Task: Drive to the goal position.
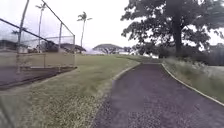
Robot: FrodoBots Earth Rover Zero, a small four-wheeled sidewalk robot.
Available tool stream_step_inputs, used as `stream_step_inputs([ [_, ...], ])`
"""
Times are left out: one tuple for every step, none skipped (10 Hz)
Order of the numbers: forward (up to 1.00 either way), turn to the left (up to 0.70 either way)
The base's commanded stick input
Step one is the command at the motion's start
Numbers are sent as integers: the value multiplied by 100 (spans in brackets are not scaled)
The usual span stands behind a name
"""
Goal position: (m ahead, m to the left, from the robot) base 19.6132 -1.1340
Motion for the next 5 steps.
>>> stream_step_inputs([
  [70,-19],
  [70,-4],
  [70,0],
  [70,0],
  [70,0],
])
